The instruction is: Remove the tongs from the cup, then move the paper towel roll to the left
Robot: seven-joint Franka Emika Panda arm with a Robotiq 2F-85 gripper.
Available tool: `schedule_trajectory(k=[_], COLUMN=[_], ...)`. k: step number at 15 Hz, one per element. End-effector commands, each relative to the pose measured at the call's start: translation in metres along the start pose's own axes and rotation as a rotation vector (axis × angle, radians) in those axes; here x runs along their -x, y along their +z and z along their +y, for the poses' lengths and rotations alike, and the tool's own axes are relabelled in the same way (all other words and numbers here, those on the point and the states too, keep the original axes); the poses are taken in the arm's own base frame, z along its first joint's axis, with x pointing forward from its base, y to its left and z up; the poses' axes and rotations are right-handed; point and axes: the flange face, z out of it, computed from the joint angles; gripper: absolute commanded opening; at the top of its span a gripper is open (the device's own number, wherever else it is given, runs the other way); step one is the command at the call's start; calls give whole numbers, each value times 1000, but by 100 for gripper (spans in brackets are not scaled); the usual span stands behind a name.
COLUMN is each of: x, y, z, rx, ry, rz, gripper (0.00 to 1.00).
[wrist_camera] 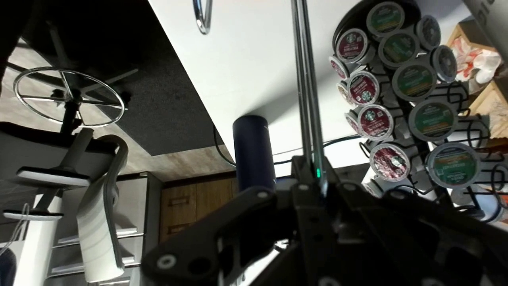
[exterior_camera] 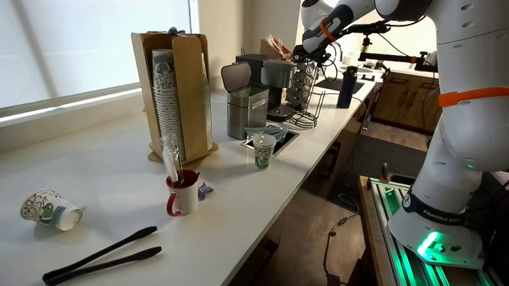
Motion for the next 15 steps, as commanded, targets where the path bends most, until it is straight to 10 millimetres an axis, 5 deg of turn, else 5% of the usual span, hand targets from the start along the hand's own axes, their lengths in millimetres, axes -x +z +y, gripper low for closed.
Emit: schedule_trajectory(k=[1,7,15], x=[-11,-16,6], y=[-37,-87,-187], z=[17,35,46], rx=[-46,-191,-451], ry=[-89,-297,-632], rz=[-91,-211,-289], gripper=[2,2,2])
